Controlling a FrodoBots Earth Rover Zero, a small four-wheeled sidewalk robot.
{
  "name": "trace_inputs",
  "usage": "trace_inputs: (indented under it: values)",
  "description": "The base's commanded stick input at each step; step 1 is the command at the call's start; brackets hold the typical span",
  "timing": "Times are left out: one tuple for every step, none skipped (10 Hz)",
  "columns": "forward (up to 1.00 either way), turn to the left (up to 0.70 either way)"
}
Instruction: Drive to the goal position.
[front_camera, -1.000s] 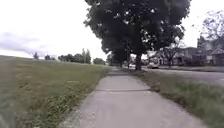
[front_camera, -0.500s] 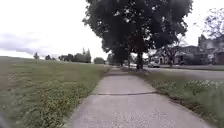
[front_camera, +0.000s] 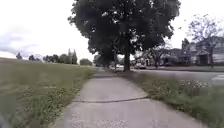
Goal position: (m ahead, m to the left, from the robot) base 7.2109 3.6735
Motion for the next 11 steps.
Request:
trace_inputs:
  values:
    - [0.7, 0.0]
    - [0.7, 0.0]
    - [0.7, 0.0]
    - [0.7, 0.0]
    - [0.7, 0.0]
    - [0.7, 0.0]
    - [0.7, 0.0]
    - [0.7, 0.0]
    - [0.7, 0.0]
    - [0.7, 0.0]
    - [0.7, 0.0]
